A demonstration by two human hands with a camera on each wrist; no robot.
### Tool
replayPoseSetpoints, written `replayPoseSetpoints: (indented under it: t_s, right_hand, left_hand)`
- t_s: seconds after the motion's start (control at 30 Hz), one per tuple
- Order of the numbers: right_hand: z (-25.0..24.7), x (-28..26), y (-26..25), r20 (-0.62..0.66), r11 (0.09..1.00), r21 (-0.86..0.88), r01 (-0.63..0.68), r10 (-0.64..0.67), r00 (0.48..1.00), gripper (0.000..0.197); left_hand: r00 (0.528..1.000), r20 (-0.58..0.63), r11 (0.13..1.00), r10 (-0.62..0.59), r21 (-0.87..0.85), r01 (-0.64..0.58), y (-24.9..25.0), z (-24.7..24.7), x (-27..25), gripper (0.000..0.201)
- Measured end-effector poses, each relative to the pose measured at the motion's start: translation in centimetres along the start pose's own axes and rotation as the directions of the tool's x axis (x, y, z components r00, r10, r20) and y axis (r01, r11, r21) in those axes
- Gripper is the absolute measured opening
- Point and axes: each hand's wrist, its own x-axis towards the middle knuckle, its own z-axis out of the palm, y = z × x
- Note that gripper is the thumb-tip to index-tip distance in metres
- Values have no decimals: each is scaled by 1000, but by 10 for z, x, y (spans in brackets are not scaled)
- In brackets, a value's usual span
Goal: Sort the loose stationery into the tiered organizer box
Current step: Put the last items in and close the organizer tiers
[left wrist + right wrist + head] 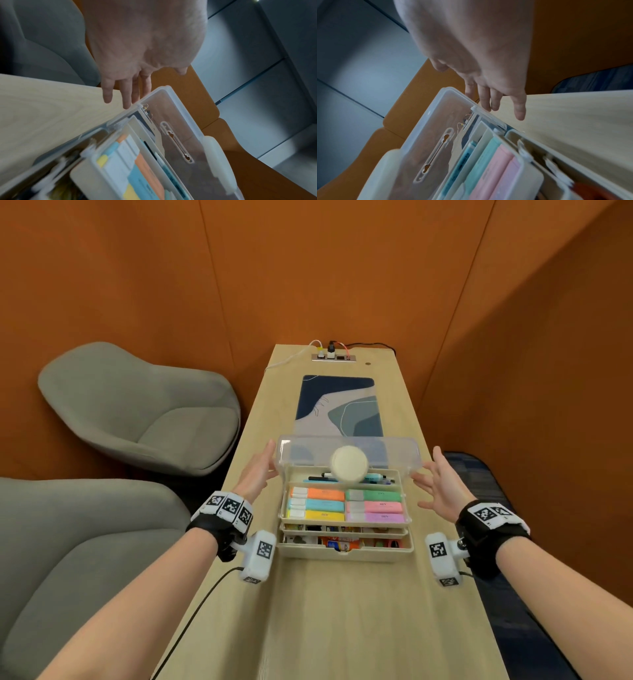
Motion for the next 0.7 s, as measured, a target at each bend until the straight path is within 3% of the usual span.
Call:
replayPoseSetpoints:
  t_s: [0.03,0.17,0.3,0.47,0.6,0.7]
  right_hand:
    - [-1,-4,7,-3,1000,8,2,-2,1000,77]
    - [0,-20,39,-26,1000,-19,0,0,1000,73]
    - [7,-30,56,-42,998,-51,39,-41,998,66]
    - [14,-32,73,-94,992,-118,43,-54,994,59]
    - [15,-28,92,-175,997,-76,1,-14,985,54]
    - [21,-33,103,-173,999,22,-34,37,984,40]
  left_hand:
    - [1000,-13,1000,2,24,-2,-8,0,-2,85]
    - [995,-89,992,43,126,-32,-39,4,-16,56]
    - [993,-93,991,76,116,-65,-55,10,-32,53]
    - [992,-117,993,36,117,-22,-65,19,-41,52]
    - [992,-106,991,-70,104,81,-82,26,-37,57]
    - [979,-10,978,-205,-45,204,-92,31,-40,71]
